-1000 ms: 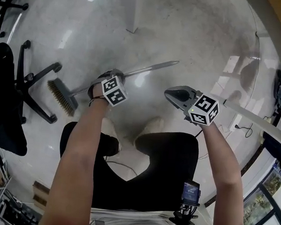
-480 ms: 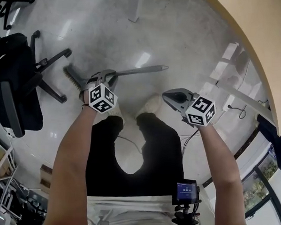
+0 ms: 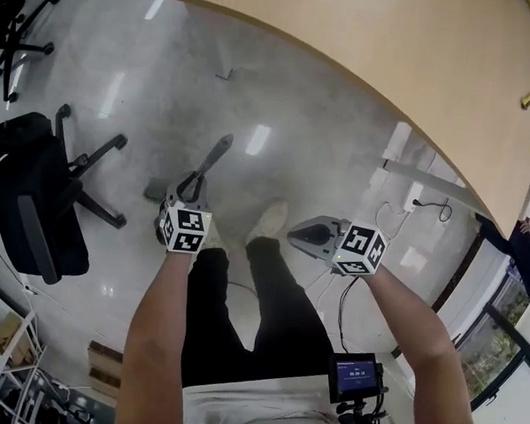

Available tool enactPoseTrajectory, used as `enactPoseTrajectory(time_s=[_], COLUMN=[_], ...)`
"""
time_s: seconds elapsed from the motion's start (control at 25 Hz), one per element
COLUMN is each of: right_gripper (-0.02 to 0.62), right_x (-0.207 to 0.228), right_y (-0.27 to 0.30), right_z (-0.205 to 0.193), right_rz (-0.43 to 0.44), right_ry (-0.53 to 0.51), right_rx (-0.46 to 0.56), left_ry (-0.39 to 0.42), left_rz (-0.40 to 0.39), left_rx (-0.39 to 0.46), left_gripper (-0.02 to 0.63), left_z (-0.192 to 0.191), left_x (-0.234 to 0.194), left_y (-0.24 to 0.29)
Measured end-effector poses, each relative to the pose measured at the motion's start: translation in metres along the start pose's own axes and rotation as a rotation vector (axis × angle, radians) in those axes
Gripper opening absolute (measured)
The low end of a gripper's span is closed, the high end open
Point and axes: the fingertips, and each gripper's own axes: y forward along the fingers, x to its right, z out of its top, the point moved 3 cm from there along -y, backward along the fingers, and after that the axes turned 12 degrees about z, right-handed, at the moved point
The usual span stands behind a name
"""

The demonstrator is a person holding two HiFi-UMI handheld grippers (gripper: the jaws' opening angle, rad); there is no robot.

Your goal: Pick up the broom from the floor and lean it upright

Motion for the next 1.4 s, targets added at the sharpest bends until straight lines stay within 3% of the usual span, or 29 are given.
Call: enactPoseTrajectory(time_s=[0.16, 0.36, 0.8, 1.4], right_gripper=[0.015, 0.015, 0.015, 0.015], right_x=[0.001, 0.007, 0.026, 0.045], right_y=[-0.028, -0.047, -0.085, -0.094], right_z=[-0.003, 0.001, -0.014, -0.012], right_rz=[-0.004, -0.005, -0.031, -0.048], right_ry=[0.024, 0.023, 0.076, 0.106], right_rx=[0.073, 0.092, 0.103, 0.121], left_ry=[-0.059, -0.171, -0.312, -0.297], left_rz=[0.018, 0.068, 0.121, 0.138], left_rx=[-0.005, 0.025, 0.082, 0.129], left_gripper=[0.074, 0.075, 0.075, 0.075], left_z=[0.026, 0.068, 0.142, 0.164], left_x=[0.018, 0.024, 0.035, 0.031], left_y=[0.012, 0.024, 0.048, 0.058])
